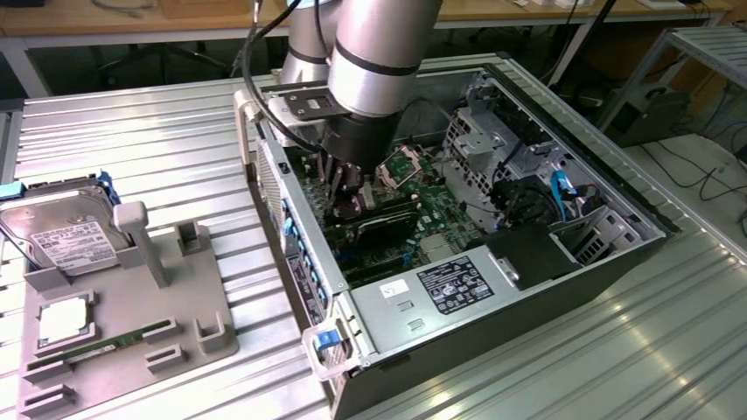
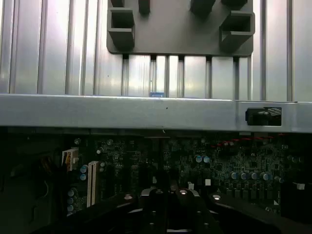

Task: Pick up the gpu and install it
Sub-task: 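Press down on the gpu until it lock into place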

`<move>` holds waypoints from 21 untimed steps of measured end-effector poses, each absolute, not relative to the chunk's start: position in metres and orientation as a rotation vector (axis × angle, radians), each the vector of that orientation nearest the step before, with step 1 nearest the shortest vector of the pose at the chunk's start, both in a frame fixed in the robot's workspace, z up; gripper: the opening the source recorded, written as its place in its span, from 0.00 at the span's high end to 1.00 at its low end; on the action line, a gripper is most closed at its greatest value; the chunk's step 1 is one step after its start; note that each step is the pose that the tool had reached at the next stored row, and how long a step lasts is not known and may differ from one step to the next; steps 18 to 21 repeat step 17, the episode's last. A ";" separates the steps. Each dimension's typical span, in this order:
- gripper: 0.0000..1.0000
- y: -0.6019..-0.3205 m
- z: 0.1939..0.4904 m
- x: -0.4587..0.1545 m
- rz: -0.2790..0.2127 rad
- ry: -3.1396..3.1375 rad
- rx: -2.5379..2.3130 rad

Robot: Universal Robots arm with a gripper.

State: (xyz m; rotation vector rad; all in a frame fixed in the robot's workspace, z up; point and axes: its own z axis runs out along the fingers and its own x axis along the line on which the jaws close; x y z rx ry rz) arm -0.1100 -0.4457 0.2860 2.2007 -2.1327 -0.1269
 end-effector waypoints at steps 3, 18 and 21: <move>0.89 -0.445 0.283 -0.120 -0.042 -2.165 2.239; 0.89 -0.445 0.282 -0.120 -0.039 -2.165 2.238; 0.89 -0.445 0.282 -0.120 -0.039 -2.165 2.238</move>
